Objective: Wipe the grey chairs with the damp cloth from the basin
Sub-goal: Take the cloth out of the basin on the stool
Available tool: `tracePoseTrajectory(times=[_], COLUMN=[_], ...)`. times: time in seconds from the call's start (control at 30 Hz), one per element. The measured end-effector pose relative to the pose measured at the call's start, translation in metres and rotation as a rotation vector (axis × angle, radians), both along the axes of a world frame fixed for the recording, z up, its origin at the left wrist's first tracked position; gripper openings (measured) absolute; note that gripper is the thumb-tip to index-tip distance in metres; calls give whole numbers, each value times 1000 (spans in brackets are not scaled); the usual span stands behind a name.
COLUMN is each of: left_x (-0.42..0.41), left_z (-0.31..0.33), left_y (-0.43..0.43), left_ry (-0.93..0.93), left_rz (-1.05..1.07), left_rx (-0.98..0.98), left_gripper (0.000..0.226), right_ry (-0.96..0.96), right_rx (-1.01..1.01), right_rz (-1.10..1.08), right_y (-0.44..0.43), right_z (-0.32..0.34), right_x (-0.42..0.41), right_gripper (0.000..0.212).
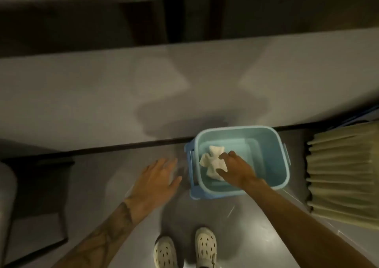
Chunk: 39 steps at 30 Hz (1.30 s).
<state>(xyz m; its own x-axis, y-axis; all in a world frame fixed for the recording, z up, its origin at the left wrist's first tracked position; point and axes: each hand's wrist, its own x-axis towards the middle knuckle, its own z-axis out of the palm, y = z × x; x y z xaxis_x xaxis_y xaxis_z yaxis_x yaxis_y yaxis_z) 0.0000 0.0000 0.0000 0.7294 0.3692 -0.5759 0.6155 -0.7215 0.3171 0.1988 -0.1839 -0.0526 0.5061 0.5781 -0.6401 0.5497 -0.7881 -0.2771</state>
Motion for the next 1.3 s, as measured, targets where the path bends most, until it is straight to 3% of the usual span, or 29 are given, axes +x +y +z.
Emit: tracePoseTrajectory(times=[0.3, 0.53, 0.73, 0.97, 1.3], left_x=[3, 2, -8, -63, -258], left_z=[-56, -34, 48, 184, 312], left_y=[0, -5, -9, -7, 49], left_ry=[-9, -28, -55, -108, -202], left_rz=[34, 49, 57, 202, 424], left_rx=[0, 10, 33, 48, 202], left_gripper=[65, 64, 63, 66, 64], right_ry=[-76, -35, -69, -77, -81], right_rx=[-50, -3, 102, 294, 476], right_rz=[12, -66, -67, 40, 153], right_y=[17, 19, 19, 44, 135], right_z=[-64, -41, 64, 226, 356], right_x=[-4, -9, -9, -70, -249], right_gripper=[62, 57, 52, 46, 43])
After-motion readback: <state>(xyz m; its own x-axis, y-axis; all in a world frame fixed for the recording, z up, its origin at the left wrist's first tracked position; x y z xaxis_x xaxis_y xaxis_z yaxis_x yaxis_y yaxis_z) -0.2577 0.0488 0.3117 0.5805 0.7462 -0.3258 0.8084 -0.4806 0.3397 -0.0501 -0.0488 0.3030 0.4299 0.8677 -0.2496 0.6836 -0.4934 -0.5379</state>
